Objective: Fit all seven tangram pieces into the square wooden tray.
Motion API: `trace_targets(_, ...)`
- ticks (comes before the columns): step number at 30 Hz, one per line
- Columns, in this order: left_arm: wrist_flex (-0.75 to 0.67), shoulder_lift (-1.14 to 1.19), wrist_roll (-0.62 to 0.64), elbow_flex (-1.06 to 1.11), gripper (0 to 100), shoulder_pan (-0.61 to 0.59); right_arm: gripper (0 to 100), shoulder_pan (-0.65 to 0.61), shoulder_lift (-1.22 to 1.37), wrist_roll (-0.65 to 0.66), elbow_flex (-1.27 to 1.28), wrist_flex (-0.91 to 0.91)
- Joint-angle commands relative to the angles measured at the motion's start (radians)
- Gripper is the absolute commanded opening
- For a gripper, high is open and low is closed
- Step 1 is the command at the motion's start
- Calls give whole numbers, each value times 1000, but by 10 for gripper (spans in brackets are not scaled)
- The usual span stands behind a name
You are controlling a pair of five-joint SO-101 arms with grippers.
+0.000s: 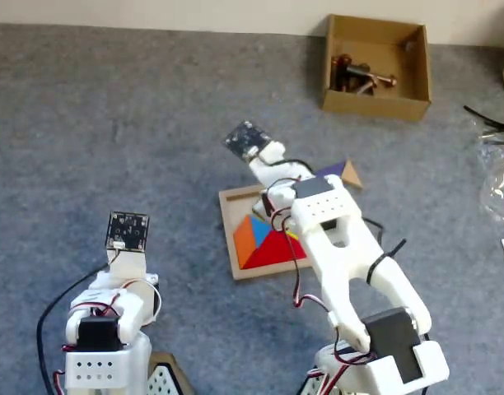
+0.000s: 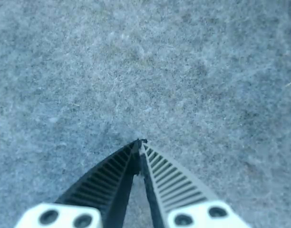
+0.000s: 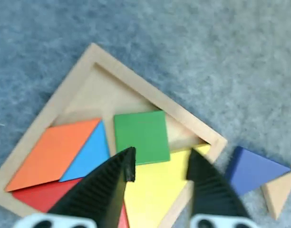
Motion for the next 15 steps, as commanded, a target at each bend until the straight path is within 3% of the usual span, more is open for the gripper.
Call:
trace_targets(1, 5, -13, 5, 22, 7, -13, 29, 48, -58, -12, -47, -59)
trace_targets(15, 5, -13, 5, 22, 7, -13, 6, 67, -56, -12, 41, -134)
